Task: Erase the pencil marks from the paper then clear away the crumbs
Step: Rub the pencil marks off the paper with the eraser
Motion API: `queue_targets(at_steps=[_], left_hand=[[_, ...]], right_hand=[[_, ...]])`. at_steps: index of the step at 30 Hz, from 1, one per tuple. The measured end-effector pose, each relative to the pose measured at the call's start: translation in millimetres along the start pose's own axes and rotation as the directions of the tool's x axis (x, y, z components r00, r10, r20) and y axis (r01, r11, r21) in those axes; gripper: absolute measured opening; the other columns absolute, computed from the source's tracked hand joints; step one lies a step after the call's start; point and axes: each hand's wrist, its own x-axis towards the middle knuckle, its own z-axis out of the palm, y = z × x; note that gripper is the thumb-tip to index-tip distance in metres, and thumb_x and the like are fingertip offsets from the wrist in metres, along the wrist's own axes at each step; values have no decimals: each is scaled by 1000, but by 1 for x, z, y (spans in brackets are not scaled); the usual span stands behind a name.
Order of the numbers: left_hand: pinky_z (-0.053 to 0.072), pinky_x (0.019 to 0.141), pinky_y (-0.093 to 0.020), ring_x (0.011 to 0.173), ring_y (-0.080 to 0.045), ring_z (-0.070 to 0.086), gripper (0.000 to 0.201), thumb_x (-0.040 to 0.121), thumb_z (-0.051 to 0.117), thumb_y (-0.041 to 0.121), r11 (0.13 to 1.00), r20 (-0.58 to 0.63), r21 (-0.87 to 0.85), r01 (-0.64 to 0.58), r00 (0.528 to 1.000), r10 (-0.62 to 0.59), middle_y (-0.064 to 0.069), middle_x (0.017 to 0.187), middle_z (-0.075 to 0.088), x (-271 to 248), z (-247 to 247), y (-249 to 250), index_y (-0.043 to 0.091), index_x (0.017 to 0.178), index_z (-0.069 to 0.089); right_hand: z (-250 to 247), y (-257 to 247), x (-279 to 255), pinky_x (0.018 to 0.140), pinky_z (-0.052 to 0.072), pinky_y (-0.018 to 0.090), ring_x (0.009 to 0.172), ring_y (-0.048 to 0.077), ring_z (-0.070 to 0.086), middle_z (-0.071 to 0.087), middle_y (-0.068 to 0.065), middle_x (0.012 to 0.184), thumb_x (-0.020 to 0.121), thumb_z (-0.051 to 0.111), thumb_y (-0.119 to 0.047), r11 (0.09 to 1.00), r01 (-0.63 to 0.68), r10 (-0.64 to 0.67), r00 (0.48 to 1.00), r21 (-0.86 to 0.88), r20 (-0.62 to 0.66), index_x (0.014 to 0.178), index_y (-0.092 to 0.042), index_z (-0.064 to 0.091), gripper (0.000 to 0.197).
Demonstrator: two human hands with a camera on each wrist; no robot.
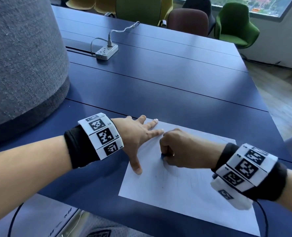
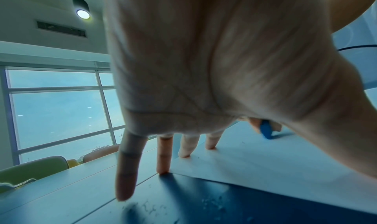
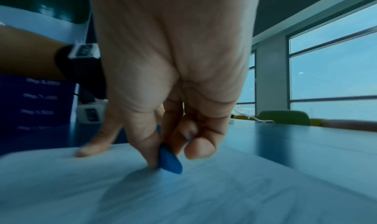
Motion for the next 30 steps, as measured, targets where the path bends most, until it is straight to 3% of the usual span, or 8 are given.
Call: queue_targets(at_steps=[3,5,9,13,15,19,24,30], left_hand=[[23,111,-50,147,-28,-1,140,57,79,73,1000,6,0,8,1000,-8,5,162,-20,1,1,0,37,153,-16],[23,111,-52,147,-28,-2,139,57,79,71,1000,1,-9,2,1000,-2,4,163,-20,1,1,-1,37,153,-16],[21,111,-54,148,-28,-3,140,57,80,70,999,0,-33,-9,1000,9,3,163,-21,0,0,-1,37,152,-17],[18,113,-56,148,-29,-6,139,58,80,70,999,21,-33,5,1000,-4,4,162,-22,-1,0,-1,36,153,-16],[20,112,-56,148,-29,-6,138,59,80,69,999,19,-42,-1,1000,2,4,162,-23,-2,0,-1,34,154,-14],[20,111,-59,147,-28,-4,140,57,81,69,998,12,-69,-10,1000,11,5,162,-23,-1,0,-3,38,152,-17],[19,112,-57,148,-28,-7,140,57,79,72,1000,24,-18,24,999,-24,8,161,-24,2,1,0,38,152,-18],[18,113,-56,148,-28,-8,140,57,79,71,999,26,-32,23,999,-23,7,161,-24,1,1,-1,38,152,-18]], right_hand=[[2,-13,-8,70,50,32,81,20,57,67,2,84,82,62,-14,998,46,-52,988,41,148,86,-8,68,10],[-4,-8,3,66,48,27,75,17,55,69,3,83,81,63,-15,1000,19,-20,995,11,101,85,-7,69,10],[-1,1,15,65,49,42,71,32,57,64,13,76,77,58,-10,1000,22,-23,999,-17,-29,74,-2,61,9],[5,-16,2,71,51,39,78,26,59,65,5,83,80,60,-12,995,96,-92,987,-19,129,84,-8,66,8],[-4,-13,9,70,49,32,75,20,58,66,1,81,81,63,-14,998,54,-53,993,-13,110,85,-8,68,9],[-7,-3,17,68,51,39,71,25,59,68,8,77,79,63,-14,1000,26,-26,1000,-11,1,78,-4,67,11],[10,-21,-8,65,50,26,67,12,57,66,-3,75,78,68,-14,984,118,-144,968,135,203,83,-10,70,6],[7,3,-4,68,49,33,69,14,53,62,-4,75,76,65,-12,995,70,-69,998,67,-11,74,-12,61,4]])
